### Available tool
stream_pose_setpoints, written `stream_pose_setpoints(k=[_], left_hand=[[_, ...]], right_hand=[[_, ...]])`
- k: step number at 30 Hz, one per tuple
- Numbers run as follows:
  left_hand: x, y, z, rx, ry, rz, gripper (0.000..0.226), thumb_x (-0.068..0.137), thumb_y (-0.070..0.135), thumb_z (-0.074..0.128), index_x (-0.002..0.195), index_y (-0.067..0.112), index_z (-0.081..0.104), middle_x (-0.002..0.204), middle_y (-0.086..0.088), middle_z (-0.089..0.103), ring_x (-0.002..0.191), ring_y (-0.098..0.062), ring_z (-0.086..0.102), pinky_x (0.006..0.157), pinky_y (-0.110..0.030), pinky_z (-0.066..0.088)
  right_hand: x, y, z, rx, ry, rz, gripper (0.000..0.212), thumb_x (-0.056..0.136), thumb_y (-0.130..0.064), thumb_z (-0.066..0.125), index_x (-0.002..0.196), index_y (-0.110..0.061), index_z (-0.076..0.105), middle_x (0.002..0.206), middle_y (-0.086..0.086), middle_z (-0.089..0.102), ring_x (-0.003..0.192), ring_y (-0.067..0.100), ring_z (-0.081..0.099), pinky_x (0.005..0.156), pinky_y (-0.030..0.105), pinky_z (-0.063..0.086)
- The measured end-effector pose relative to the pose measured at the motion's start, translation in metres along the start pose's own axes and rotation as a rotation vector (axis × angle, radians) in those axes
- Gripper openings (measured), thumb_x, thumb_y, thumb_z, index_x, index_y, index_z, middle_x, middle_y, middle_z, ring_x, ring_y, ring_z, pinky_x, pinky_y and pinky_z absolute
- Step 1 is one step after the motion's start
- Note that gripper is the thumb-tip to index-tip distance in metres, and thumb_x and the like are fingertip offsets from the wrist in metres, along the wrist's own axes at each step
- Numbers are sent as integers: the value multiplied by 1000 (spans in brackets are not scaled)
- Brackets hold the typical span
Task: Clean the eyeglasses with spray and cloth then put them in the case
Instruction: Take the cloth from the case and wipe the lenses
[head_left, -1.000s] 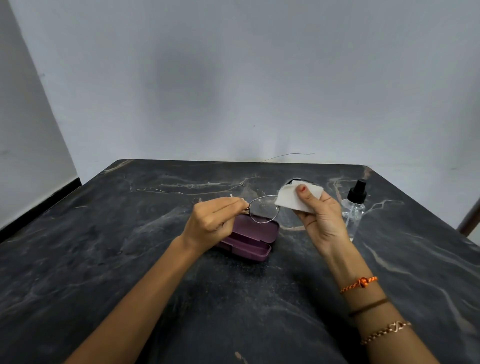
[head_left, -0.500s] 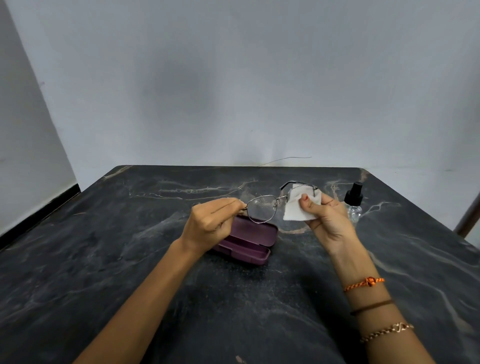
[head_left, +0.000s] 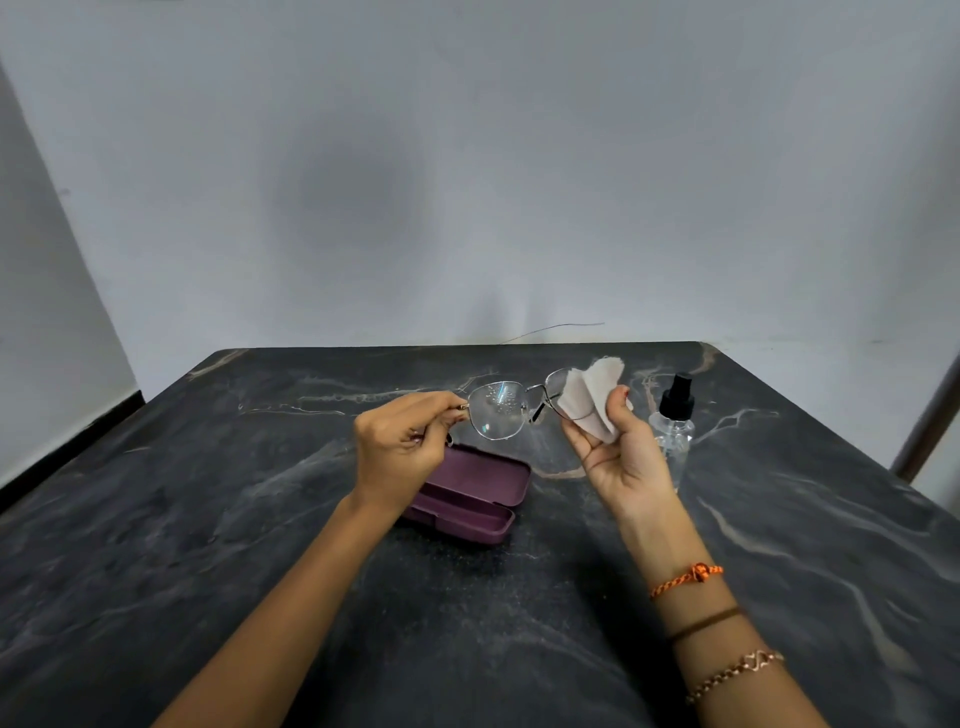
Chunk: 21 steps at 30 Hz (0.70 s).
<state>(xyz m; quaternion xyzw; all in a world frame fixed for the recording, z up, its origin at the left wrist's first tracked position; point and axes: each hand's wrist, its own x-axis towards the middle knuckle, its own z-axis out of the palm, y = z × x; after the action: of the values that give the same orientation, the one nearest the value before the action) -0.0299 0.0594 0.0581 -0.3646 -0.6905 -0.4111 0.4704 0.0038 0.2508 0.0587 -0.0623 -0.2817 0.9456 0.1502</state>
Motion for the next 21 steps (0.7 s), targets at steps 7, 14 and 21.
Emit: stream_pose_setpoints(k=[7, 14, 21], left_hand=[[8, 3, 9, -6, 50, -97, 10, 66, -12, 69, 74, -7, 72, 67, -13, 71, 68, -8, 62, 63, -4, 49], [13, -9, 11, -30, 245, -240, 20, 66, -16, 71, 84, -12, 68, 80, -1, 63, 67, -5, 62, 63, -1, 48], [9, -2, 20, 14, 173, -139, 8, 67, -9, 69, 73, -5, 72, 60, -11, 70, 49, -18, 62, 46, -30, 49]], right_hand=[[-2, 0, -1, 107, 6, -7, 23, 96, -27, 40, 88, -10, 55, 62, 7, 74, 57, 22, 71, 54, 37, 58], [-3, 1, -1, 128, 23, -2, 22, 96, -28, 41, 89, -10, 53, 61, 8, 73, 55, 23, 70, 55, 39, 57], [-5, 22, 4, 82, -19, 56, 26, 95, -29, 42, 95, -7, 54, 67, 9, 74, 59, 24, 71, 55, 38, 59]])
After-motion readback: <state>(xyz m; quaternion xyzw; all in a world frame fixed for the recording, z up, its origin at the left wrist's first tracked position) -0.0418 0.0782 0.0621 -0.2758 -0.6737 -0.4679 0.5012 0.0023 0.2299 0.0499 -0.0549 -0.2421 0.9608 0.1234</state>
